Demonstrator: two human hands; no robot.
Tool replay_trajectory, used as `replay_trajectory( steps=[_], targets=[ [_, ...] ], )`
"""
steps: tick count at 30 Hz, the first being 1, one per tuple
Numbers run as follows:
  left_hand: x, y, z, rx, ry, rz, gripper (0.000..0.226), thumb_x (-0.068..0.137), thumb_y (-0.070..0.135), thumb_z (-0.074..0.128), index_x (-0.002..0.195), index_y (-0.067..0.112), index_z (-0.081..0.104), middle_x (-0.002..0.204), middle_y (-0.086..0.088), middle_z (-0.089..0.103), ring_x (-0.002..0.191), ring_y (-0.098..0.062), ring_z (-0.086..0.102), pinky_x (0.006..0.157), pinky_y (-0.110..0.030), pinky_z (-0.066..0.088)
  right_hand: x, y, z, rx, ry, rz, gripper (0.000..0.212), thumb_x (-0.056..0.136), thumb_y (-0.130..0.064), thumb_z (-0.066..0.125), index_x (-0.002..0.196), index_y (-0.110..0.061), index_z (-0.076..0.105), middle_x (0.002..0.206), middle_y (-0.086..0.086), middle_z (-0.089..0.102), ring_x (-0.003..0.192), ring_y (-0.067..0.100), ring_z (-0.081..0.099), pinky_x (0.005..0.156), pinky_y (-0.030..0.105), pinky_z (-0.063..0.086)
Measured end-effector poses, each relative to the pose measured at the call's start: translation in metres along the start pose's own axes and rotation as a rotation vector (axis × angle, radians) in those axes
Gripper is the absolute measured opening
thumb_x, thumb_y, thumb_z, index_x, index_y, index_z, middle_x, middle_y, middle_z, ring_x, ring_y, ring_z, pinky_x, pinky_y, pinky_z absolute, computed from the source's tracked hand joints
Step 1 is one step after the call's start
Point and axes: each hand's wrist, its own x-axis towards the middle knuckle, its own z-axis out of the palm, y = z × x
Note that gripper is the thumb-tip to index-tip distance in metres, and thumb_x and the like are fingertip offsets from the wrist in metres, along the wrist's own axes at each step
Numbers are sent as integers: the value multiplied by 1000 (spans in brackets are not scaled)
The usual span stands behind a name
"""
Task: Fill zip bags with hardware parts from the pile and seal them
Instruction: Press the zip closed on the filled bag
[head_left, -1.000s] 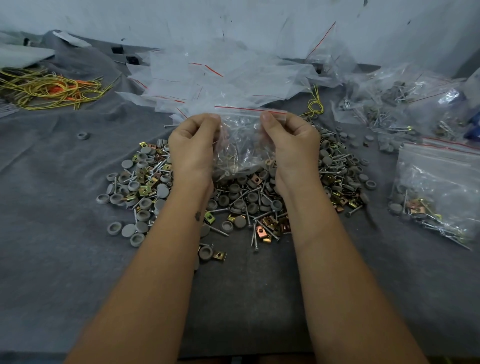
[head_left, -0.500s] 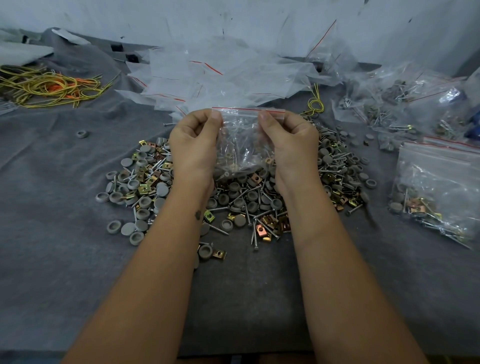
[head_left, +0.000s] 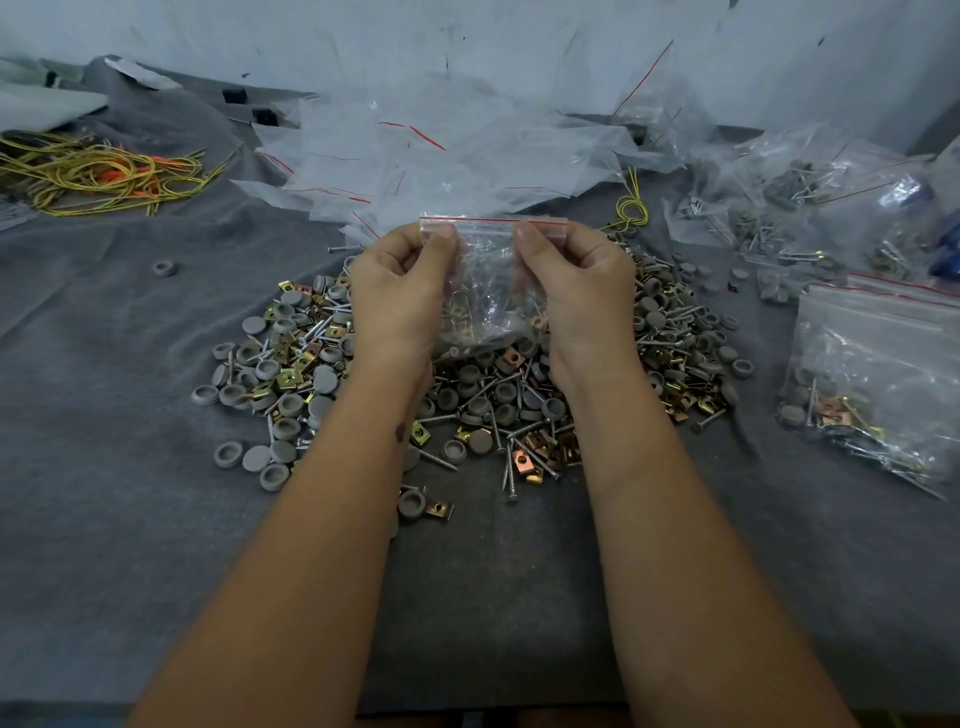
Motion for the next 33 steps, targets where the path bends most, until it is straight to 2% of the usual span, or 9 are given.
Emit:
replay_trajectory(
  steps=[6,9,11,13,17,21,25,29,33],
  targets=[
    [-3,0,0,28,-87,12,16,93,10,64,78,13,68,65,2,67,62,-15,60,63,-31,53,-2,1,3,-9,-46,0,6,87,-7,69,83,-11,71,80,10,68,78,25,63,80,45,56],
    [-4,-1,-1,46,-98,48,15,94,13,64,79,14,67,69,-4,64,66,-20,56,65,-32,51,-2,0,3,17,-56,-3,8,87,-5,69,82,-11,71,72,-1,69,70,11,63,68,27,55],
    [-4,-2,-1,44,-100,54,13,93,12,65,80,13,67,69,-1,67,65,-16,60,66,-32,53,-2,0,4,28,-72,-2,11,85,-1,69,81,-11,71,68,-5,69,65,6,62,62,20,51],
    [-4,-2,-1,31,-104,57,12,92,11,65,81,14,68,67,5,70,64,-11,64,66,-31,57,-2,0,5,43,-73,3,14,84,3,68,81,-10,72,69,-4,70,66,8,63,62,20,52],
    [-4,-1,-2,24,-129,48,8,87,14,71,80,12,70,68,1,70,63,-15,65,63,-34,56,-2,0,3,43,-36,-7,14,83,4,68,81,-10,72,68,-4,70,65,7,63,62,20,51],
    [-6,-2,0,-6,-179,24,6,86,8,71,80,9,70,65,1,71,59,-12,67,55,-26,55,-3,1,5,40,-18,-15,13,80,0,70,77,-12,72,69,-3,70,70,12,64,68,27,54],
    [-9,0,1,-13,-210,50,10,89,2,66,82,9,69,69,3,73,64,-10,69,58,-25,55,-2,0,6,39,-14,-34,7,69,-10,68,71,-16,71,67,-4,70,69,12,65,67,28,54],
    [-9,1,0,-8,-202,51,17,89,2,66,81,15,70,73,3,73,70,-14,70,64,-29,57,-2,2,5,51,-82,-8,11,76,-3,71,78,-14,72,72,-2,73,71,12,68,65,25,54],
    [-8,0,0,-13,-206,54,16,88,0,66,82,15,70,74,4,74,71,-12,70,65,-27,56,-2,1,5,31,-76,-13,19,78,0,70,74,-18,73,72,-1,73,71,14,68,65,26,54]
  ],
)
